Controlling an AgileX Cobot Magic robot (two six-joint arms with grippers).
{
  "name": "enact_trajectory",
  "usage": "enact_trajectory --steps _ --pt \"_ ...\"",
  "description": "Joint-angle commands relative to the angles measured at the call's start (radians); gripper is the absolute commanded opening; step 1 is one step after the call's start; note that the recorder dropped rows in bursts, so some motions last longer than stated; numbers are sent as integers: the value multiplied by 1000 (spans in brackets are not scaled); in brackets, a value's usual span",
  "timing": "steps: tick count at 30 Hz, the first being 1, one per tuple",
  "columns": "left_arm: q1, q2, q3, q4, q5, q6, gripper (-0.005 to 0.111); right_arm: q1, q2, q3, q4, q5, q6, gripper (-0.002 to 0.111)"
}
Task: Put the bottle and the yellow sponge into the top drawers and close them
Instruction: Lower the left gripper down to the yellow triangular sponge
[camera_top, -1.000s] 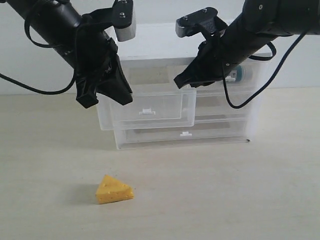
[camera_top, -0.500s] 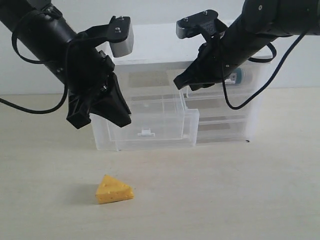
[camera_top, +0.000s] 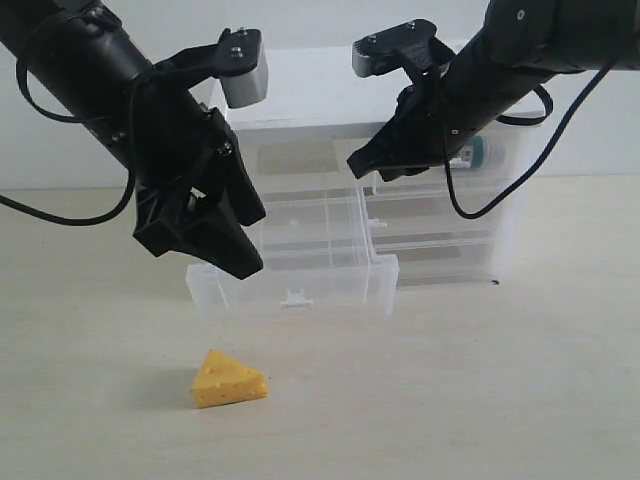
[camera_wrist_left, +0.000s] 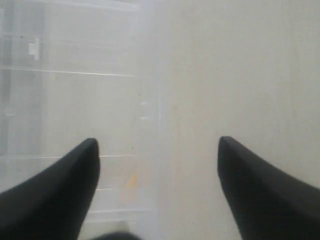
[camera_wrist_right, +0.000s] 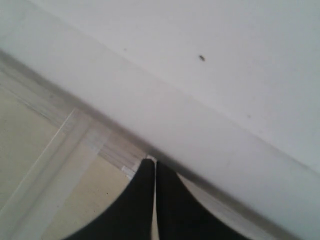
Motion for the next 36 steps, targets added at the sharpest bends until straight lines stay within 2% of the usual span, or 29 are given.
enact_trajectory --steps 1,7,11,15,18,26,32,36 --pt "-6 -11 5 -15 6 -38 71 -7 1 -6 3 -15 5 0" --pt "-2 -70 -15 -5 6 -66 71 -7 1 -6 1 1 1 0" --pt "9 -149 -25 85 6 -151 71 -7 -4 -6 -4 26 -4 0" --pt "48 -222 -5 161 6 -255 71 -7 -19 -6 -6 52 -26 0" --pt "71 -279 72 161 6 -276 71 -7 -35 -6 -7 73 -26 0" --pt "71 -390 377 178 -7 -271 71 -7 -70 -6 -7 104 -26 0" --pt "71 -392 600 123 -158 -117 71 -7 -72 -6 -7 161 -26 0" --pt "71 -392 733 36 -305 196 71 -7 -74 -6 -7 188 -30 0"
